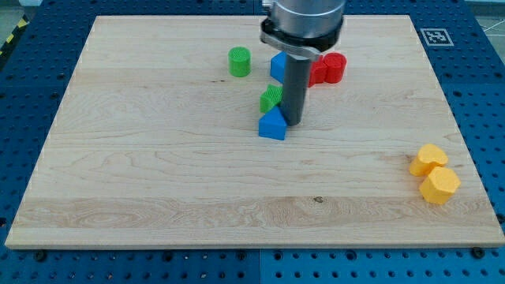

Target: Slide the blue triangle closer to the green star and the green circle

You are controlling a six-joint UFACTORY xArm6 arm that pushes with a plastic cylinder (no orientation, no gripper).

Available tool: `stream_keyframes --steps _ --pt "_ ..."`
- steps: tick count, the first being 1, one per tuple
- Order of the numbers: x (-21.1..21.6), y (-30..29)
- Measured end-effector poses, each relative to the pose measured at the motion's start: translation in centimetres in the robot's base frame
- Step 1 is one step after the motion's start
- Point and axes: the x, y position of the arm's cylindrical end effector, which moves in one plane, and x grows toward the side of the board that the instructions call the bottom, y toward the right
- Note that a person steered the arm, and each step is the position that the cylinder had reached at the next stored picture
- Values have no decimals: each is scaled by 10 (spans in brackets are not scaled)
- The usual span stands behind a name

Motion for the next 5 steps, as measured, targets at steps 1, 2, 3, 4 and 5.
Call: stream_keyframes --steps 1,2,3,4,5 --pt "-12 -18" --pt "-32 -20" --pt "15 4" --pt "69 40" --pt "112 52"
